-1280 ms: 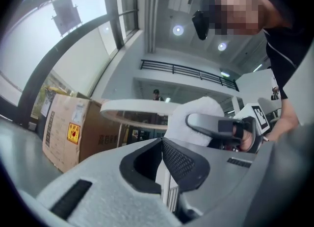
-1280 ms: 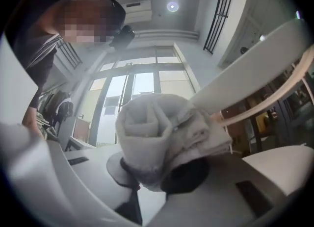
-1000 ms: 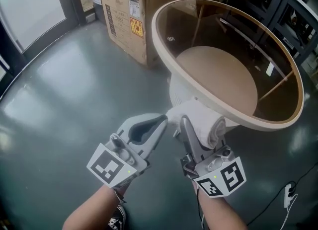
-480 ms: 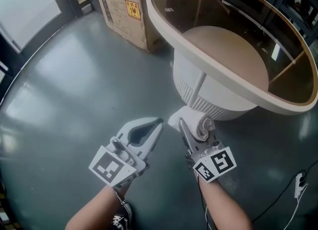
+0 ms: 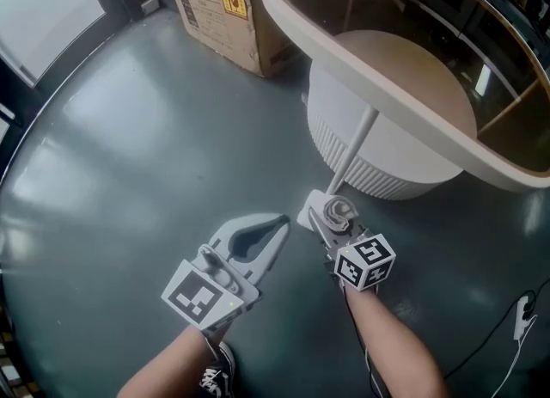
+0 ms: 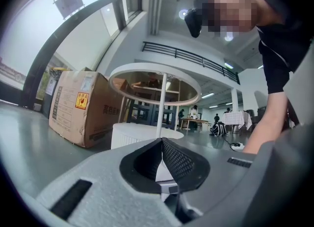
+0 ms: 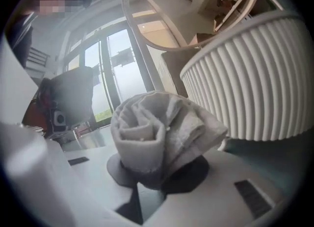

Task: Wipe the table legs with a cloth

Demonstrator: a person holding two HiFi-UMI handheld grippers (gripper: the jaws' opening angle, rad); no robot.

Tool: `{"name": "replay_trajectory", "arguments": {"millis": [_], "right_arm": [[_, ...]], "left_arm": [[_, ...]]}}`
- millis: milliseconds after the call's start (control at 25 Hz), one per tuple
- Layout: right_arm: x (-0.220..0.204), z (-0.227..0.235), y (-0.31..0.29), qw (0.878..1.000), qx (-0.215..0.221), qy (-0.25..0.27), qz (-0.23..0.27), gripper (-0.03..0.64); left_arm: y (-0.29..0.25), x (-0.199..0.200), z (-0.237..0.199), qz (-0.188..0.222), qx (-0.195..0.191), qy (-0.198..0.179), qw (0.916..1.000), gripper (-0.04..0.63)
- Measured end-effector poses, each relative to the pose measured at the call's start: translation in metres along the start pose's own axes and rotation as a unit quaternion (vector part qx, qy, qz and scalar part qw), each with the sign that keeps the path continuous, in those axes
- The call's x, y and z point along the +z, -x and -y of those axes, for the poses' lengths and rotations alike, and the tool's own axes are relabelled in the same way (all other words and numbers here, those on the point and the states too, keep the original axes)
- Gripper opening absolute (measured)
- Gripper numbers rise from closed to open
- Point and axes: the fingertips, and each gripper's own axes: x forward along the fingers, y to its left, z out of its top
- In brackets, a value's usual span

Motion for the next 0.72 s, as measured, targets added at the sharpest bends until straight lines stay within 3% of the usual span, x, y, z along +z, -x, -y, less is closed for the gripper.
{"name": "replay_trajectory", "arguments": {"millis": [120, 240, 360, 520, 600, 720], "right_arm": [[-0.024, 0.011, -0.006, 0.998, -0.012, -0.052, -0.039, 0.077], [-0.007, 0.004, 0.010, 0.999, -0.006, -0.045, -0.030, 0.078], [0.058, -0.020, 0.053, 0.999, 0.021, 0.024, 0.038, 0.078], [0.189, -0.037, 0.099, 0.980, 0.027, 0.108, 0.163, 0.078], [0.234, -0.050, 0.103, 0.967, 0.029, 0.170, 0.187, 0.078], [0.263, -0.069, 0.097, 0.950, 0.036, 0.234, 0.202, 0.078]], "left_arm": [[0.003, 0.000, 0.002, 0.003, 0.002, 0.003, 1.0000, 0.005], [0.003, 0.007, 0.005, 0.005, 0.003, 0.002, 1.0000, 0.005], [0.002, 0.021, 0.006, 0.009, 0.010, 0.006, 0.9999, 0.005], [-0.006, 0.061, 0.006, 0.052, 0.015, -0.006, 0.9985, 0.005], [-0.010, 0.077, 0.013, 0.065, 0.008, -0.014, 0.9978, 0.005], [-0.014, 0.091, 0.023, 0.069, -0.004, -0.015, 0.9975, 0.005]]}}
